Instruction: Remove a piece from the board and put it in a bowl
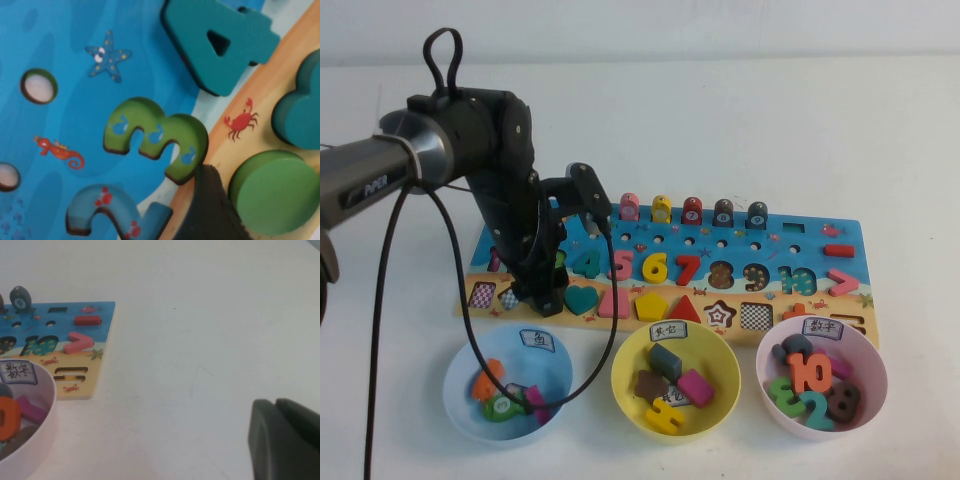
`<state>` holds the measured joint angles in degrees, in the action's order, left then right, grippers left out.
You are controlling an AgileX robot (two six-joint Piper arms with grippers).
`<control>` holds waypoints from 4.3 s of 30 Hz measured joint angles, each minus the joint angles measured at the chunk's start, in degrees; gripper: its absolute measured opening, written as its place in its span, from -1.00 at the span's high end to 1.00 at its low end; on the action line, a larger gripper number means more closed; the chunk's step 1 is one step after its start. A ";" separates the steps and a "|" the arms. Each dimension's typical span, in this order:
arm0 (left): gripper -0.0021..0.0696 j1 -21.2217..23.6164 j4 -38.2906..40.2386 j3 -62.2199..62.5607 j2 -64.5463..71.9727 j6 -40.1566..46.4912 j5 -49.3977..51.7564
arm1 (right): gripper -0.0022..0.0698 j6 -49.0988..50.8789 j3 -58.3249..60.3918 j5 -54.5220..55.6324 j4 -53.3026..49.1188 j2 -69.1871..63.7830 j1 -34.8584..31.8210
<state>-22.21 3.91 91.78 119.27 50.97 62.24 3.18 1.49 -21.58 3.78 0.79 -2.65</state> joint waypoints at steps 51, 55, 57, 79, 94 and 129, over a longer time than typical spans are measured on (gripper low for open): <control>0.17 -0.47 -3.91 3.78 -1.21 -11.35 4.69 | 0.99 0.00 0.00 0.00 0.00 0.00 0.00; 0.17 -0.47 -3.55 5.32 -1.87 -12.07 5.70 | 0.99 0.00 0.00 0.00 0.00 0.00 0.00; 0.17 -0.47 -3.28 5.84 -2.42 -12.44 6.32 | 0.99 0.00 0.00 0.00 0.00 0.00 0.00; 0.17 -20.72 2.25 7.33 -8.18 -12.71 7.68 | 0.99 0.00 0.00 0.00 0.00 0.00 0.00; 0.17 -21.68 2.43 7.33 -4.03 -12.83 7.77 | 0.99 0.00 0.00 0.00 -0.11 0.00 0.00; 0.94 -14.02 1.45 -11.32 -33.11 -29.35 -9.15 | 0.99 0.00 0.00 0.00 -0.22 0.00 0.00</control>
<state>-36.23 5.36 80.45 86.16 21.61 53.10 3.18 1.49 -21.58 3.56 0.79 -2.65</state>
